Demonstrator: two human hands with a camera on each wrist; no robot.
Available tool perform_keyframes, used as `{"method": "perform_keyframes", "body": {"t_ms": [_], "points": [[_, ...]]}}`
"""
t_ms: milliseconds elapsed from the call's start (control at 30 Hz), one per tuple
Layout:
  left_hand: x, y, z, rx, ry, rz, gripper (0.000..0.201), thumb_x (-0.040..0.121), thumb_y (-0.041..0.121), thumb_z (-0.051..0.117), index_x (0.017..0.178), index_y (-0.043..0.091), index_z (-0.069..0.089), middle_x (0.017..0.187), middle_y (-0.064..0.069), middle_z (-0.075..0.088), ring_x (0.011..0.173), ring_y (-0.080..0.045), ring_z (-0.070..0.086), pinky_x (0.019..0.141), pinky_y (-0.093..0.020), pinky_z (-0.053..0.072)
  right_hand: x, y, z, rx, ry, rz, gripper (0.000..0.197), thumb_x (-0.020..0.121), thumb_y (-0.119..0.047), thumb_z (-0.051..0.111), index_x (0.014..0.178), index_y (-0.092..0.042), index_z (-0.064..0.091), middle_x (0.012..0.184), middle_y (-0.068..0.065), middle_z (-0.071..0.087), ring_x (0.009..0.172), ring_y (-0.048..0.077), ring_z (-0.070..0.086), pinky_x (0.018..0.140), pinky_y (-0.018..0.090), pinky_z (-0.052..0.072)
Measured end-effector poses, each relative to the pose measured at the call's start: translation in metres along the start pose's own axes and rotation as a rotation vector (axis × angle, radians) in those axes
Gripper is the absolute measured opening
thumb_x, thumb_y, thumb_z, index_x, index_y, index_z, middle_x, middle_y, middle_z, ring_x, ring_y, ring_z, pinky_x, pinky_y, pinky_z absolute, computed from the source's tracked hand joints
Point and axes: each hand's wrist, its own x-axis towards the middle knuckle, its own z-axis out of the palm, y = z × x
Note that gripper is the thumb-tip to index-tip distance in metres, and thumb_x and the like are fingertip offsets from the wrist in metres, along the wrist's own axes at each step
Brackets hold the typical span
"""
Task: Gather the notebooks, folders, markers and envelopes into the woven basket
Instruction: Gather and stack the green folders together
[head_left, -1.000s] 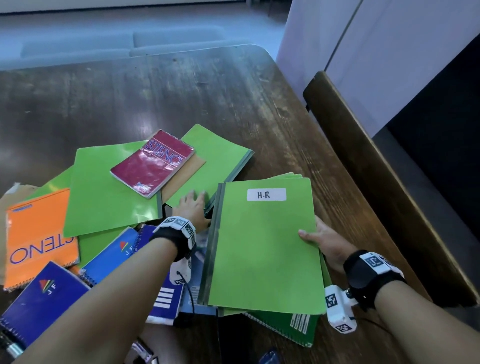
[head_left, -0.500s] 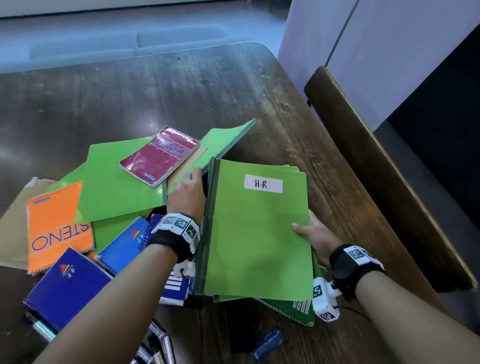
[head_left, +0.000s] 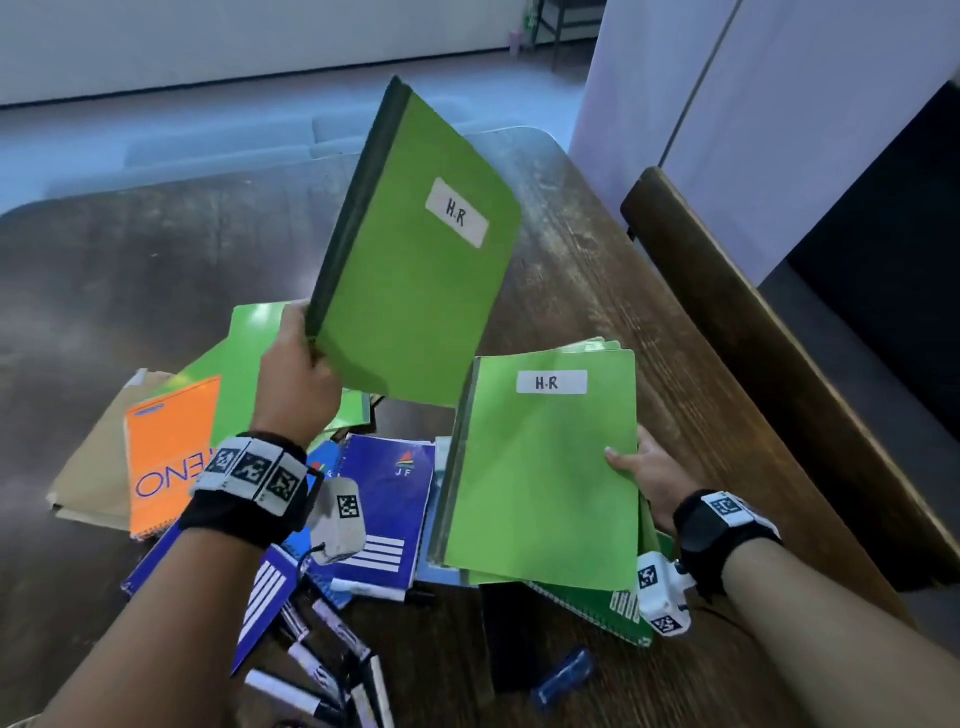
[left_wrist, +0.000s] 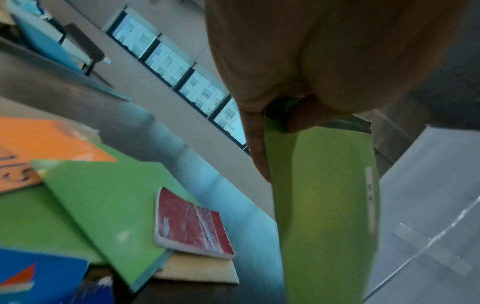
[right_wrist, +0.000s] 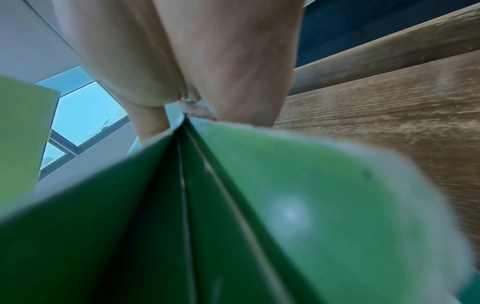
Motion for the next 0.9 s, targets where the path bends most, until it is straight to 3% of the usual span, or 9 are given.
{"method": "perform_keyframes", "body": {"t_ms": [67, 167, 267, 467, 533, 667, 767, 833, 900], "points": [[-0.007, -0.013, 0.005, -0.187, -0.096, -0.061, 0.052, 0.081, -0.017, 0.035, 0.117, 0.015, 0.054, 0.087, -0.009, 0.059, 0.078, -0.030, 0.058, 0.069, -0.030, 0.048, 0.012, 0.007, 0.003, 0.006, -0.002, -0.005, 0.068, 0.096, -0.016, 0.062, 0.155, -0.023, 0.029, 0.153, 0.001, 0.045, 0.134, 0.024, 0.048, 0.118, 0.048, 0.032], [-0.028, -0.029, 0.019, -0.370, -0.236, -0.218, 0.060, 0.079, -0.018, 0.037, 0.095, 0.036, 0.056, 0.085, -0.018, 0.054, 0.073, -0.035, 0.058, 0.066, -0.051, 0.053, 0.014, -0.002, 0.017, 0.025, -0.016, -0.017, 0.070, 0.096, -0.015, 0.061, 0.157, -0.022, 0.027, 0.157, 0.005, 0.041, 0.139, 0.027, 0.044, 0.119, 0.050, 0.030], [-0.054, -0.041, 0.036, -0.345, -0.394, -0.353, 0.050, 0.089, -0.016, 0.039, 0.109, 0.027, 0.053, 0.091, -0.017, 0.053, 0.077, -0.028, 0.055, 0.076, -0.056, 0.053, 0.009, -0.016, 0.034, 0.076, -0.012, -0.050, 0.064, 0.100, -0.009, 0.054, 0.156, -0.021, 0.026, 0.152, -0.003, 0.040, 0.138, 0.019, 0.041, 0.117, 0.038, 0.026], [-0.090, -0.059, 0.066, -0.241, -0.535, -0.441, 0.039, 0.093, -0.010, 0.035, 0.121, 0.016, 0.044, 0.095, -0.015, 0.059, 0.080, -0.033, 0.062, 0.072, -0.049, 0.058, 0.019, -0.018, 0.053, 0.248, 0.130, -0.114, 0.063, 0.105, -0.032, 0.045, 0.160, -0.018, 0.017, 0.166, 0.000, 0.021, 0.151, 0.020, 0.022, 0.121, 0.043, 0.016], [-0.099, -0.063, 0.077, -0.171, -0.586, -0.427, 0.038, 0.092, -0.006, 0.035, 0.122, 0.015, 0.041, 0.101, -0.019, 0.059, 0.085, -0.034, 0.063, 0.075, -0.051, 0.058, 0.021, -0.020, 0.059, 0.235, 0.129, -0.169, 0.060, 0.104, -0.041, 0.047, 0.157, -0.018, 0.029, 0.157, -0.002, 0.037, 0.143, 0.018, 0.035, 0.117, 0.038, 0.023], [-0.100, -0.074, 0.089, -0.008, -0.568, -0.447, 0.035, 0.090, 0.004, 0.046, 0.123, 0.015, 0.045, 0.118, -0.014, 0.055, 0.103, -0.031, 0.059, 0.090, -0.048, 0.054, 0.025, -0.019, 0.062, 0.166, 0.073, -0.260, 0.044, 0.096, -0.018, 0.066, 0.137, -0.016, 0.052, 0.131, 0.003, 0.065, 0.121, 0.020, 0.062, 0.111, 0.042, 0.043], [-0.071, -0.081, 0.086, 0.068, -0.408, -0.378, 0.051, 0.094, 0.024, 0.060, 0.140, 0.012, 0.041, 0.139, -0.010, 0.042, 0.128, -0.026, 0.043, 0.110, -0.042, 0.038, 0.026, -0.027, 0.052, 0.175, -0.027, -0.255, 0.035, 0.096, -0.014, 0.064, 0.128, -0.022, 0.055, 0.121, -0.003, 0.068, 0.112, 0.012, 0.065, 0.090, 0.020, 0.053], [-0.044, -0.070, 0.081, -0.211, -0.386, -0.406, 0.061, 0.096, 0.021, 0.062, 0.147, 0.012, 0.032, 0.130, -0.013, 0.054, 0.117, -0.027, 0.055, 0.097, -0.031, 0.050, 0.028, -0.039, 0.048, 0.177, -0.070, -0.262, 0.032, 0.095, -0.017, 0.064, 0.124, -0.027, 0.055, 0.114, -0.011, 0.070, 0.107, 0.006, 0.067, 0.082, 0.015, 0.052], [-0.019, -0.051, 0.077, -0.404, -0.433, -0.382, 0.046, 0.096, 0.005, 0.058, 0.137, 0.018, 0.039, 0.108, -0.011, 0.064, 0.097, -0.029, 0.063, 0.080, -0.025, 0.057, 0.032, -0.053, 0.046, 0.207, -0.067, -0.286, 0.031, 0.095, -0.014, 0.065, 0.123, -0.024, 0.058, 0.108, -0.011, 0.073, 0.097, 0.003, 0.071, 0.078, 0.015, 0.055]]}}
